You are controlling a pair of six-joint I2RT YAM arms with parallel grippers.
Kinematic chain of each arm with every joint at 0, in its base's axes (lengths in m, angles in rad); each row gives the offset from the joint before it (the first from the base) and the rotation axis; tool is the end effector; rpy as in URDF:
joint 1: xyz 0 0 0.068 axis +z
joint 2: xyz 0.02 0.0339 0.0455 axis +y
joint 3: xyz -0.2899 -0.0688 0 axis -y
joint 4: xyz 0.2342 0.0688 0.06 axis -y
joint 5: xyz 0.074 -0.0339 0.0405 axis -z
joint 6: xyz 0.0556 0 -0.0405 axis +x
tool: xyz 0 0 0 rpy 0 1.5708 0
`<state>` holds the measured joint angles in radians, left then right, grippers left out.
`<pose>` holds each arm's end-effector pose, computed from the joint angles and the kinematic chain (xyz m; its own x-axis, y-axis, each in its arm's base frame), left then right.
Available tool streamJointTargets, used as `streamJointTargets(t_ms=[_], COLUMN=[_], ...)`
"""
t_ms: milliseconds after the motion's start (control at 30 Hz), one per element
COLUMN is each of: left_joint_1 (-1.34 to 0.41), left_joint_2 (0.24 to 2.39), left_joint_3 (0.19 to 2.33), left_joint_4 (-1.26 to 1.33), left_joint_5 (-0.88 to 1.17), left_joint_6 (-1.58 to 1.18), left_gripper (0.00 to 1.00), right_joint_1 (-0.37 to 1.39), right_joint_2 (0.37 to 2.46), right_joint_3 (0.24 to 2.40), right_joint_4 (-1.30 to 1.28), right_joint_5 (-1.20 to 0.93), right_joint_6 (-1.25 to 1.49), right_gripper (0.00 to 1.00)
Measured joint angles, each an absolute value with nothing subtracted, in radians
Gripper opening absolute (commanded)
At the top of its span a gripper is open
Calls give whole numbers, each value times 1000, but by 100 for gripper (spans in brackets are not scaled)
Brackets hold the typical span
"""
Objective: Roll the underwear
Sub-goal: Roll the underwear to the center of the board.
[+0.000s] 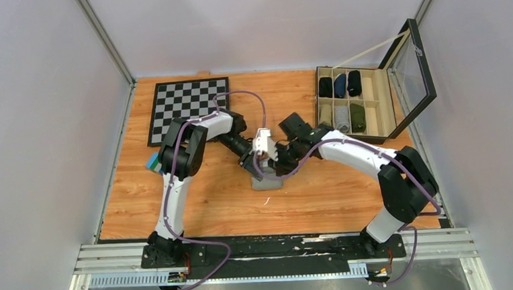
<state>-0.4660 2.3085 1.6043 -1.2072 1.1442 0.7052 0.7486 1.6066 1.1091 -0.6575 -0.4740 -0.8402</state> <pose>0.3345 -0.2249 0.1307 -0.6968 0.6507 -0.3018 0.4805 0.1110 -0.8699 0.2133 0.2328 0.2312 0.1044 -0.8075 -0.5805 -0.9934 -0.1125 -0.0222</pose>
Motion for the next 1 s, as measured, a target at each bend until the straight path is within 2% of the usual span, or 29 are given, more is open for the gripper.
streamJointTargets(t_ms=[200, 567, 1000], left_joint_1=[-499, -503, -517], left_joint_2=[2269, 2269, 2329], left_joint_3=[1568, 1565, 1613], left_joint_4=[-1143, -1115, -1199], left_joint_5=[1124, 1121, 1170], left_joint_6=[654, 598, 607], left_gripper=[0, 0, 0], right_joint_1=[538, 577, 634], right_joint_2=[1615, 1726, 1856], right_joint_3=[1110, 1101, 1152], right_joint_4=[-559, -501, -448], right_joint_5=[-559, -606, -461], right_joint_6=[-628, -543, -469], right_gripper=[14, 12, 11])
